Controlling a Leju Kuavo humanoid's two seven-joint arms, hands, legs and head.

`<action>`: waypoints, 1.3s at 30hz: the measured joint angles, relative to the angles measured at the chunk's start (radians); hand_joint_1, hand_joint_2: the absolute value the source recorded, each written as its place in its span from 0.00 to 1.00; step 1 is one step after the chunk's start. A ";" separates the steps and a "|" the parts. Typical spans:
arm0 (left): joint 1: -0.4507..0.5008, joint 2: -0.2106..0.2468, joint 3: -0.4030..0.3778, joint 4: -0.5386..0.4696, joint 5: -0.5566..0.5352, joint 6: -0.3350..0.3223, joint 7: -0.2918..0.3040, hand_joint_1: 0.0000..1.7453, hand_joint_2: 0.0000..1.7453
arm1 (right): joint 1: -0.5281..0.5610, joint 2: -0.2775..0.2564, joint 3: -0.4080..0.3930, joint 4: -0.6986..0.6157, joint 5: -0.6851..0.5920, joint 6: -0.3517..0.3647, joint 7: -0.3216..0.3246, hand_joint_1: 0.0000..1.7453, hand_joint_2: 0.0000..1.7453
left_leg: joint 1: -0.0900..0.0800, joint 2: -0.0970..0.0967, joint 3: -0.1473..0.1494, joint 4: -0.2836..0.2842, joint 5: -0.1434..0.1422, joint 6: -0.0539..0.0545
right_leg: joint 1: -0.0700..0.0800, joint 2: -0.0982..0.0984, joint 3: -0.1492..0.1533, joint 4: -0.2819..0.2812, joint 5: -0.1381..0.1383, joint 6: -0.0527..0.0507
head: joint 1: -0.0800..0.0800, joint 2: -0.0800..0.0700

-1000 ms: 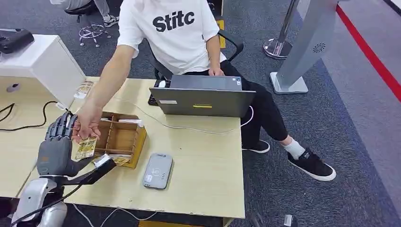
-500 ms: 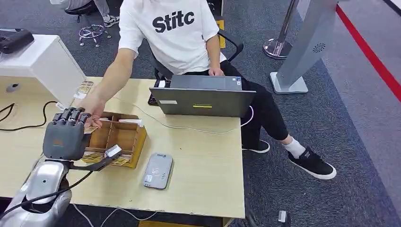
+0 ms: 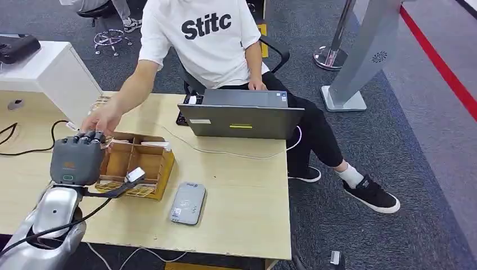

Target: Pass the card to the sensor for recognition and then transmit it.

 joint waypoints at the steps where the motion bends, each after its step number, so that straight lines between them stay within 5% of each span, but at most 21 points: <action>1: 0.000 -0.021 0.005 0.000 0.011 -0.005 -0.072 1.00 1.00 | 0.000 0.000 0.001 0.000 -0.005 0.000 -0.002 0.00 1.00 | 0.000 0.000 0.000 0.000 0.000 0.000 | 0.000 0.000 0.000 0.000 0.000 0.000 | 0.000 0.000; 3: 0.006 -0.076 0.031 0.000 0.032 -0.028 -0.239 1.00 1.00 | 0.000 0.000 0.005 0.000 -0.015 0.000 -0.008 0.00 1.00 | 0.000 -0.001 0.000 0.000 0.000 0.000 | -0.001 -0.001 0.000 0.000 0.000 0.000 | 0.000 0.000; 5: 0.017 -0.134 0.046 0.000 0.034 -0.037 -0.344 1.00 1.00 | 0.000 0.000 0.009 0.000 -0.022 0.002 -0.010 0.00 1.00 | 0.000 0.000 -0.001 0.000 0.000 0.000 | 0.000 0.001 0.000 0.000 0.001 0.001 | 0.002 0.000; 9: 0.019 -0.218 0.036 0.006 0.037 -0.043 -0.394 1.00 1.00 | 0.001 0.000 0.017 0.000 -0.033 0.001 -0.010 0.00 1.00 | -0.001 -0.001 -0.001 0.001 0.000 0.000 | -0.001 0.000 -0.001 -0.001 0.001 0.002 | 0.001 0.000; 12: 0.016 -0.260 -0.027 0.032 0.013 -0.051 -0.384 1.00 1.00 | 0.000 0.000 0.022 0.000 -0.039 -0.001 -0.010 0.00 1.00 | -0.001 -0.001 -0.002 0.001 0.000 0.001 | -0.001 0.000 -0.001 -0.001 0.001 0.002 | 0.002 0.000; 23: -0.020 -0.295 -0.218 0.215 0.014 -0.091 -0.356 1.00 1.00 | 0.000 0.000 0.047 0.000 -0.053 -0.008 -0.007 0.00 1.00 | 0.000 0.000 -0.001 0.001 0.000 0.001 | 0.000 0.001 -0.001 -0.001 0.002 0.002 | 0.000 0.000; 39: -0.041 -0.293 -0.272 0.364 0.024 -0.114 -0.350 1.00 1.00 | 0.000 0.000 0.063 0.000 -0.059 -0.010 0.002 0.00 1.00 | 0.000 0.000 -0.002 0.001 0.000 0.001 | 0.000 0.000 -0.001 -0.001 0.002 0.002 | 0.000 0.000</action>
